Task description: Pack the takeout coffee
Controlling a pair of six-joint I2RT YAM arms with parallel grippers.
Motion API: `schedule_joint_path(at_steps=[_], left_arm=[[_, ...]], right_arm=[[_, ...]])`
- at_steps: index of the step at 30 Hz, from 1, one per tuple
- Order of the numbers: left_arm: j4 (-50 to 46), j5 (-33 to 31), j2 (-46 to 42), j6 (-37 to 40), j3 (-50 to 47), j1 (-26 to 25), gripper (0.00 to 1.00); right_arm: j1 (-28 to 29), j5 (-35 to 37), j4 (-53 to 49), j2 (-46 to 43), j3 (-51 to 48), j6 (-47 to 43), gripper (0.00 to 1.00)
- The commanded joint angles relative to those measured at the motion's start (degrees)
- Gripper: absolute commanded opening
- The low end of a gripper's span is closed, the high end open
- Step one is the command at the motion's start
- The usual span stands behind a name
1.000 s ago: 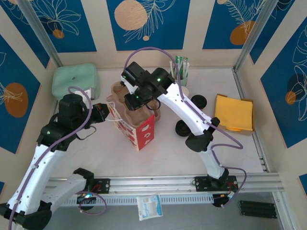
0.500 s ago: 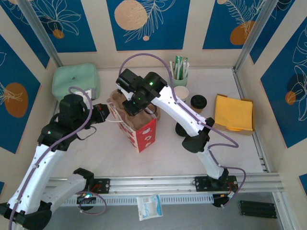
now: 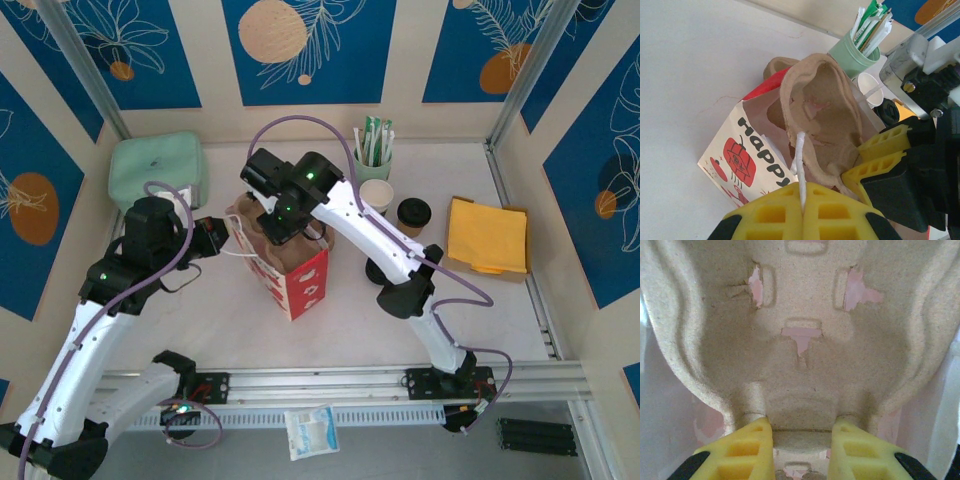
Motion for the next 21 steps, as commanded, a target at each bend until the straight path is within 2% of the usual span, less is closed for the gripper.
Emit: schedule_joint_path(at_steps=[1,21], left_arm=[[1.3,-0.7,-0.2,-0.2,-0.5,0.5,0.0],[1.6,-0.7,-0.3,-0.3,-0.6,0.5,0.0]], right_arm=[[0.5,-0.8,-2.0,0.3,-0.1,-0.8,0.24],[0.1,-3.6,-5.2,2.8,-1.2,0.0,0.24]])
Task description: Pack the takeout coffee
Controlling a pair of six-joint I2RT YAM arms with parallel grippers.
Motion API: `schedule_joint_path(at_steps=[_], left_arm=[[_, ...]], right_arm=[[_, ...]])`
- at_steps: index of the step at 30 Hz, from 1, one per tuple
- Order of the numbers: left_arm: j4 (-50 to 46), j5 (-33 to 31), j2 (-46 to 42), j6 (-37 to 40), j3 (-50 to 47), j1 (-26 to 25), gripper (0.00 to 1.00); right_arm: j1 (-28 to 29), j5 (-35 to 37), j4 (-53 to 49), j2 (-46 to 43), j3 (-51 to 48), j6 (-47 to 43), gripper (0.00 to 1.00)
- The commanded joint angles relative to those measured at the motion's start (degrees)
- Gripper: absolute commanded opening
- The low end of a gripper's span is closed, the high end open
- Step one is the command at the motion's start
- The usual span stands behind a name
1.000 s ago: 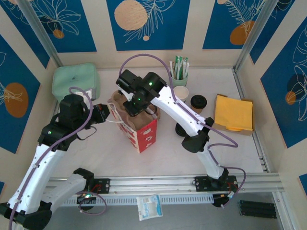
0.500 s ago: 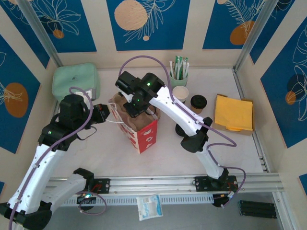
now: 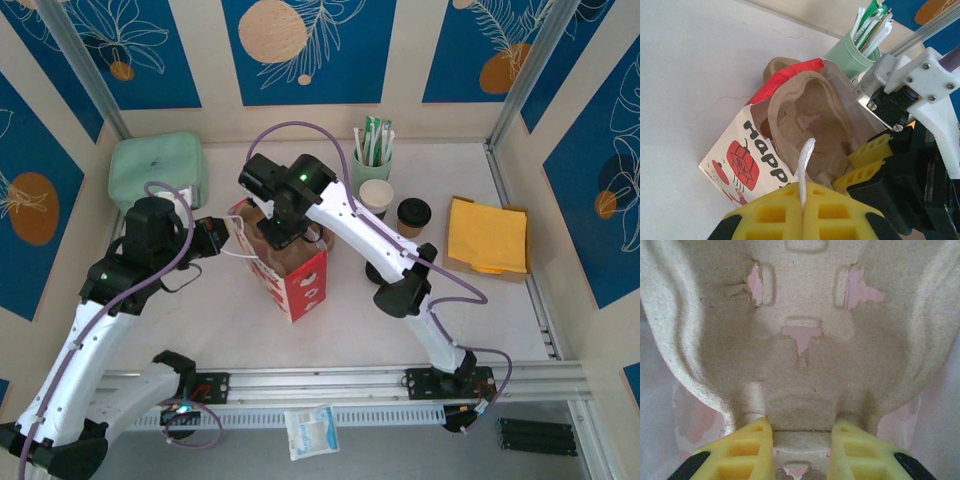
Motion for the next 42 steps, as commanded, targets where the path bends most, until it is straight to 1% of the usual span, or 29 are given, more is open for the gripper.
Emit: schedule_joint_path(at_steps=[1,10,26,32,42], left_arm=[[1.2,-0.7,-0.4,-0.3,-0.3,0.4,0.0],[1.3,-0.7,-0.5,-0.4,-0.4,0.5,0.0],[1.7,-0.5,-0.6,-0.3,-0.8,0.5,0.0],[1.6,-0.5,-0.8,-0.5,-1.0,0.5,0.0],[1.9,-0.5,-1.5,-0.9,-1.9,0.5,0.0]], right_arm=[[0.1,-2.4,-3.8,1.1,-0.7,0.3,0.24],[0.1,-2.8,-3.5,1.5,-3.5,1.2,0.24],[0.3,-2.2,-3.0,1.4,-3.8,2.9,0.24],[1.6,0.0,-3.3,1.3,-3.5,4.1,0.24],[2.6,4.4,-3.3,0.7,-4.2,10.2,0.25]])
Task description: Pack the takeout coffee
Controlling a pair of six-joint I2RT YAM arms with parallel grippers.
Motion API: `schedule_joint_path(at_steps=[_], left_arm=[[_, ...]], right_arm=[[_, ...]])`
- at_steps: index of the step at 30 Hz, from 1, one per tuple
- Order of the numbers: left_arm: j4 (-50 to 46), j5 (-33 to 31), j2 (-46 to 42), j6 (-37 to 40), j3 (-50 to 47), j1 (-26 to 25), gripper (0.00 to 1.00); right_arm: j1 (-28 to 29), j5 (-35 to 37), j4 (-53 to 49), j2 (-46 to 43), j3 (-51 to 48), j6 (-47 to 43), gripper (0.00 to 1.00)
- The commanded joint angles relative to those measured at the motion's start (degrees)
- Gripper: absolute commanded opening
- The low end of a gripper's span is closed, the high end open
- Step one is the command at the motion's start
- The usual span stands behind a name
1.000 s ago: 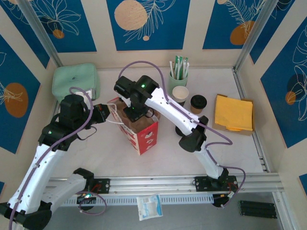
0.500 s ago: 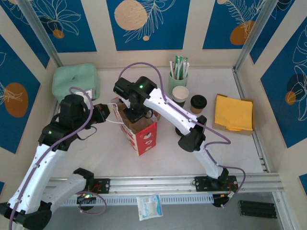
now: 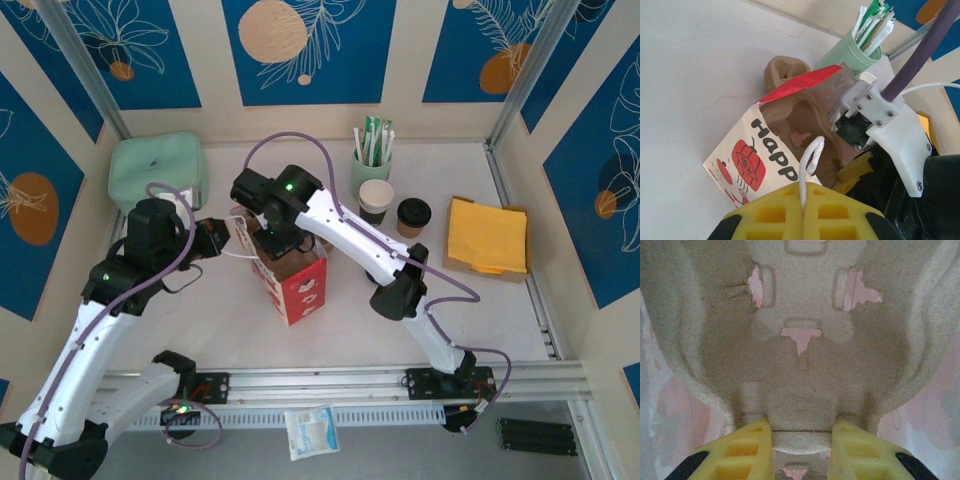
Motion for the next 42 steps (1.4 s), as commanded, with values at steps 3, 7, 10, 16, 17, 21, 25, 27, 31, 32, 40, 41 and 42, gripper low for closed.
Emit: schedule_joint_path(at_steps=[3,7,10,16,17,21,25,27,31,32,40,41,42], left_arm=[[1.1,-0.5,-1.2,-0.9,-0.8,0.4,0.0],[1.3,-0.4,-1.2,-0.9,-0.8,0.5,0.0],[1.3,-0.5,-1.3,-0.9,-0.7,0.5,0.0],[1.1,-0.9,-2.1,-1.1,-0.4,0.5,0.0],[1.0,-0.9,-2.2,-1.2,-0.4,0.4,0.0],[0.0,-1.0,-3.0,-1.1,-0.5,0.5,0.0],[-1.9,-2.3,-4.7,-0.9,-0.7,0.5,0.0],[-2.1,-2.6,-5.6,-1.3,-1.4,0.5,0.0],[-1.3,-2.2,-6.2,-2.3,-2.7,0.5,0.0],[-1.3,-2.1,-6.1,-2.5,-2.8,0.5,0.0],[-1.0,-1.8,-6.5,-2.8,-3.4,0.5,0.0],[-0.8,-1.8,-6.4,-2.8,-3.5,0.5,0.0],[-0.8,-1.7,-6.5,-3.0,-3.6,0.5,0.0]], right_arm=[[0.6,3.0,-3.1,-0.5,-1.2,5.1,0.25],[1.3,4.5,-3.1,-0.6,-1.5,6.4,0.26],[1.7,4.3,-2.5,-0.7,-1.5,6.5,0.26],[2.1,3.9,-2.0,-0.8,-1.7,6.5,0.25],[2.2,3.9,-1.8,-0.8,-1.8,6.6,0.25],[2.1,3.7,-1.0,-0.8,-3.5,6.7,0.25],[1.6,3.8,-0.7,-1.0,-4.5,6.8,0.25],[1.7,3.9,-0.5,-1.5,-4.6,6.9,0.25],[1.9,3.9,-0.4,-1.8,-4.7,7.5,0.25],[2.0,3.9,-0.5,-1.8,-4.7,7.9,0.25],[2.4,1.9,1.9,-3.0,-8.1,10.0,0.26],[2.5,1.6,2.6,-3.1,-9.2,10.1,0.26],[2.5,1.3,3.1,-3.2,-10.4,10.4,0.25]])
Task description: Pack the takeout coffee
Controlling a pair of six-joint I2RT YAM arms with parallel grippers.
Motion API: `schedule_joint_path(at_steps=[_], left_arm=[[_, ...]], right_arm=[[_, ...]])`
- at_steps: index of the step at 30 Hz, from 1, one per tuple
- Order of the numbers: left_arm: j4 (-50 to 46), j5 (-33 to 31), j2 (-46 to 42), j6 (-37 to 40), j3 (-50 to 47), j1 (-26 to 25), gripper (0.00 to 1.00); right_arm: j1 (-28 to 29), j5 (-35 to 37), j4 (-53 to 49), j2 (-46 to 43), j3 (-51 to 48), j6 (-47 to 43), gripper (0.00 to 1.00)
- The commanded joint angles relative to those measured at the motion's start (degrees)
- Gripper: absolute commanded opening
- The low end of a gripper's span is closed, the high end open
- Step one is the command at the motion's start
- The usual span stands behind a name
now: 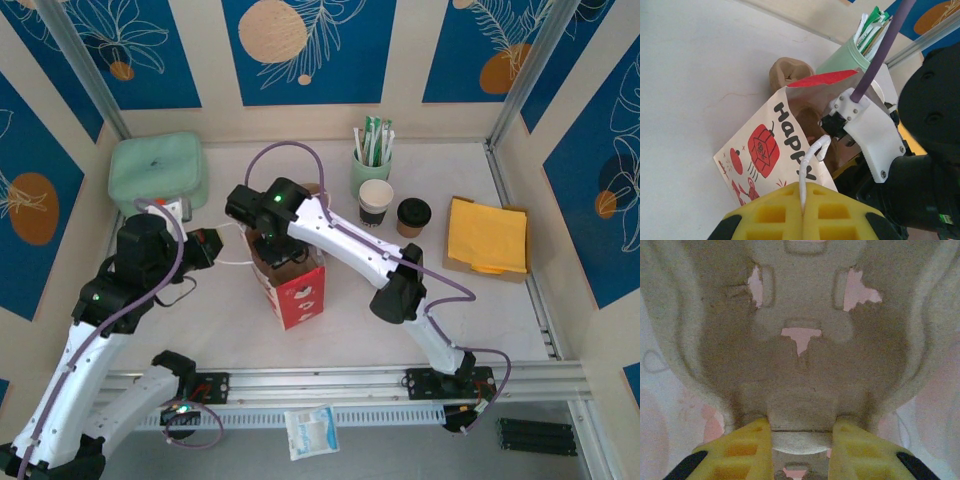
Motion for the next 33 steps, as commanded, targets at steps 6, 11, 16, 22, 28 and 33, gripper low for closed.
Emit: schedule_joint_path(at_steps=[6,11,16,22,28,33], left_arm=[[0.4,-0.1,-0.3,-0.9,-0.5,0.5,0.0],[0.5,0.0,-0.3,-0.9,-0.4,0.5,0.0],[0.5,0.0,-0.4,-0.9,-0.4,0.5,0.0],[0.5,0.0,-0.5,-0.9,-0.3,0.5,0.0],[0.8,0.2,-0.2,-1.0,-0.2,0.5,0.0],[1.1,0.4,0.1,-1.1,-0.2,0.5,0.0]], right_arm=[[0.5,-2.1,2.7,-3.2,-5.5,2.5,0.26],[0.2,-2.5,3.4,-3.4,-6.7,2.7,0.26],[-0.5,-3.8,5.4,-4.3,-9.7,3.1,0.25],[-1.3,-5.5,8.5,-5.8,-13.9,3.7,0.26],[-1.6,-6.3,10.0,-6.4,-16.4,4.0,0.25],[-1.8,-7.1,11.8,-6.5,-18.5,4.0,0.25]])
